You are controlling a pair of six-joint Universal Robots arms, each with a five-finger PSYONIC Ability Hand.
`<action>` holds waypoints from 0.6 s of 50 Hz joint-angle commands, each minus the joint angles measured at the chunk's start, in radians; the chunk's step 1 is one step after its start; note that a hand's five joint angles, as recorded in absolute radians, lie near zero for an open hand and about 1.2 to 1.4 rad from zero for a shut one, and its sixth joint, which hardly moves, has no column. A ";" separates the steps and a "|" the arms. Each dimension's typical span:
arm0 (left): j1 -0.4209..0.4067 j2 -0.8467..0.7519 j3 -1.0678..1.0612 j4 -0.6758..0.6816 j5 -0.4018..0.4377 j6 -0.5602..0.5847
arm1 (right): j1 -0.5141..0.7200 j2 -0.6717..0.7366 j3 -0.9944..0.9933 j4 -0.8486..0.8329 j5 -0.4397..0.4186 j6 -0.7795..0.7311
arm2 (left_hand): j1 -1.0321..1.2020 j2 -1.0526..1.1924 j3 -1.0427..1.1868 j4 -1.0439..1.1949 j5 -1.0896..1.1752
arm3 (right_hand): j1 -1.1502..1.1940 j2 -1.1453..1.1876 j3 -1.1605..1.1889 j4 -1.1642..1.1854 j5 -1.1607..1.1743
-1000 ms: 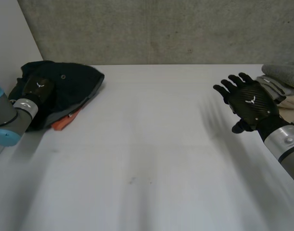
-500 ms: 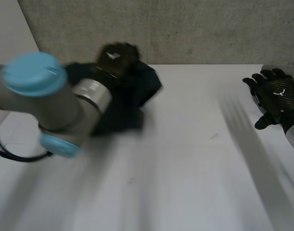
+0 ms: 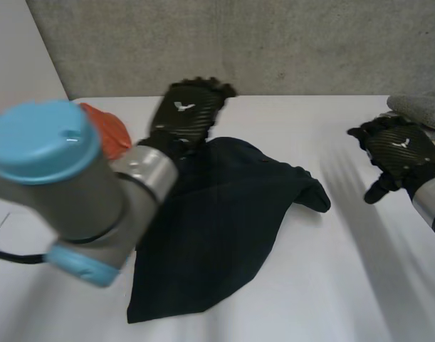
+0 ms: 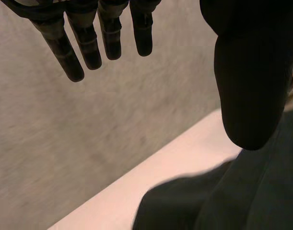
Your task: Fold the laundry.
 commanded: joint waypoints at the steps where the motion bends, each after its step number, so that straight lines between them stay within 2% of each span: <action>1: 0.065 0.119 -0.205 -0.076 -0.044 0.082 | 0.075 0.060 -0.170 0.264 -0.034 0.183 | -0.014 -0.008 -0.007 -0.001 0.008 | -0.055 -0.040 -0.038 -0.039 -0.048; 6: 0.082 0.115 -0.289 -0.128 -0.087 0.076 | 0.135 0.239 -0.251 0.312 -0.043 0.214 | -0.017 -0.011 -0.010 -0.004 0.005 | -0.055 -0.040 -0.038 -0.039 -0.048; 8: 0.079 0.106 -0.326 -0.139 -0.086 0.074 | 0.159 0.268 -0.263 0.304 -0.042 0.212 | -0.014 -0.008 -0.007 -0.001 0.008 | -0.048 -0.033 -0.031 -0.032 -0.041; 10: 0.074 0.090 -0.349 -0.139 -0.084 0.073 | 0.185 0.307 -0.274 0.274 -0.031 0.206 | -0.017 -0.010 -0.010 -0.004 0.005 | 0.057 0.072 0.075 0.074 0.065; 13: 0.039 0.015 -0.366 -0.132 -0.083 0.073 | 0.198 0.342 -0.277 0.214 -0.019 0.212 | -0.017 -0.011 -0.010 -0.004 0.005 | 0.096 0.111 0.113 0.113 0.103; 17: -0.007 -0.037 -0.358 -0.129 -0.089 0.074 | 0.204 0.351 -0.264 0.110 0.006 0.214 | -0.017 -0.011 -0.010 -0.004 0.005 | 0.350 0.365 0.368 0.367 0.358; 18: -0.010 -0.036 -0.360 -0.128 -0.090 0.074 | 0.207 0.351 -0.257 0.075 0.006 0.214 | -0.017 -0.011 -0.010 -0.004 0.005 | 0.561 0.576 0.578 0.577 0.568; 22: -0.006 0.044 -0.386 -0.126 -0.093 0.073 | 0.242 0.347 -0.271 0.001 0.006 0.192 | -0.014 -0.008 -0.008 -0.001 0.008 | 1.087 1.102 1.104 1.103 1.094; 24: 0.002 0.079 -0.400 -0.125 -0.097 0.074 | 0.270 0.347 -0.283 -0.030 0.004 0.184 | -0.017 -0.011 -0.010 -0.004 0.005 | 1.166 1.181 1.184 1.183 1.174; 30: 0.033 0.197 -0.466 -0.131 -0.138 0.074 | 0.354 0.431 -0.416 -0.159 0.023 0.149 | -0.014 -0.008 -0.007 -0.001 0.008 | 1.166 1.181 1.184 1.183 1.174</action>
